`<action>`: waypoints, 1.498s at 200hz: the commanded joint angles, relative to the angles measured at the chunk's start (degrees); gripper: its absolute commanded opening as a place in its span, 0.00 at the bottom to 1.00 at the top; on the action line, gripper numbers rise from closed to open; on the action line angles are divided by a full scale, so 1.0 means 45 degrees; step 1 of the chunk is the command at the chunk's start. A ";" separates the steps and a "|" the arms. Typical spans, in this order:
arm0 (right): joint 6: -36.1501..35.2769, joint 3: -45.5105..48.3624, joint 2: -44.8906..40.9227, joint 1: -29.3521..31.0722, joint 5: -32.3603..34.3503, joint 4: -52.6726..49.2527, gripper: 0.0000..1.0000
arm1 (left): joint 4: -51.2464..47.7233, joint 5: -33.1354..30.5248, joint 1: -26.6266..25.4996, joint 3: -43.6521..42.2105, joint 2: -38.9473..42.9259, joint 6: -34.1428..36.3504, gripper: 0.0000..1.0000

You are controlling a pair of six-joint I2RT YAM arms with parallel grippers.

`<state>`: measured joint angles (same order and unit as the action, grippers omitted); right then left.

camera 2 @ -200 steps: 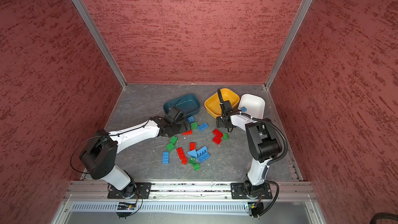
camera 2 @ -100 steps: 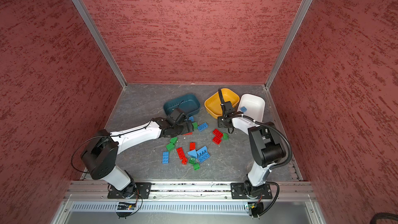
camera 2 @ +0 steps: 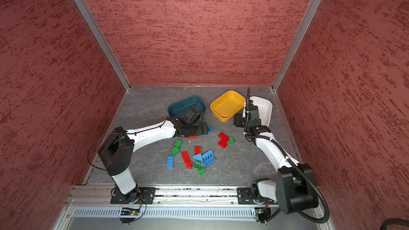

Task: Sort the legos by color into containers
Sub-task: 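Release the light-blue brick into the white tub while the left gripper reaches forward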

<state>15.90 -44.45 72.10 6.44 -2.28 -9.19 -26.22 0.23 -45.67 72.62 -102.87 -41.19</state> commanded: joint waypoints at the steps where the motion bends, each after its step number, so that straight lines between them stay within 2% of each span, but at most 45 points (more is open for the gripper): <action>1: 0.0527 0.0094 -0.0054 -0.0873 -0.0330 0.0723 0.40 | -0.0428 0.0590 -0.0300 0.0871 -0.0637 0.0949 0.99; 35: 0.0915 -0.0451 0.0767 -0.2147 0.0122 0.1066 0.41 | -0.1081 0.0770 -0.0752 0.2287 -0.1642 0.1599 0.99; 53: 0.0998 -0.0828 0.1450 -0.2613 0.0504 0.1200 0.41 | -0.1696 0.0375 -0.0960 0.3013 -0.2038 0.1781 0.99; 88: 0.0731 -0.1526 0.2746 -0.2914 0.1497 0.0941 0.42 | -0.1985 0.0458 -0.1120 0.3672 -0.2407 0.2096 0.99; 112: 0.0747 -0.1925 0.3472 -0.2919 0.1897 0.0627 0.47 | -0.2253 0.0705 -0.1134 0.4222 -0.2779 0.2295 0.99; 132: 0.0872 -0.2186 0.3819 -0.2919 0.1974 0.0372 0.54 | -0.2489 0.0668 -0.1213 0.4643 -0.3072 0.2371 0.99; 166: 0.0603 -0.2565 0.3884 -0.2915 0.1888 -0.0365 0.75 | -0.2629 0.0230 -0.1252 0.4755 -0.3137 0.2225 0.99; 198: 0.0296 -0.2509 0.3423 -0.2897 0.1120 -0.0756 0.84 | -0.2677 0.0008 -0.1218 0.4714 -0.3136 0.2083 0.99; 213: 0.0200 -0.2430 0.3188 -0.2835 0.0833 -0.0960 0.90 | -0.2659 0.0112 -0.1209 0.4754 -0.3203 0.2093 0.99; 253: -0.0047 -0.2209 0.2553 -0.2534 0.0355 -0.1256 0.99 | -0.2723 0.0593 -0.1164 0.5250 -0.3706 0.2403 1.00; 299: 0.0516 -0.1666 0.1593 -0.2135 0.0080 -0.1044 0.99 | -0.3407 0.1242 -0.1177 0.6811 -0.5060 0.2987 0.76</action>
<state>16.69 -53.84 81.80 -3.99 -0.21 -14.02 -39.16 3.60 -51.03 99.39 -122.21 -29.80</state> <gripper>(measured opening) 0.988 0.817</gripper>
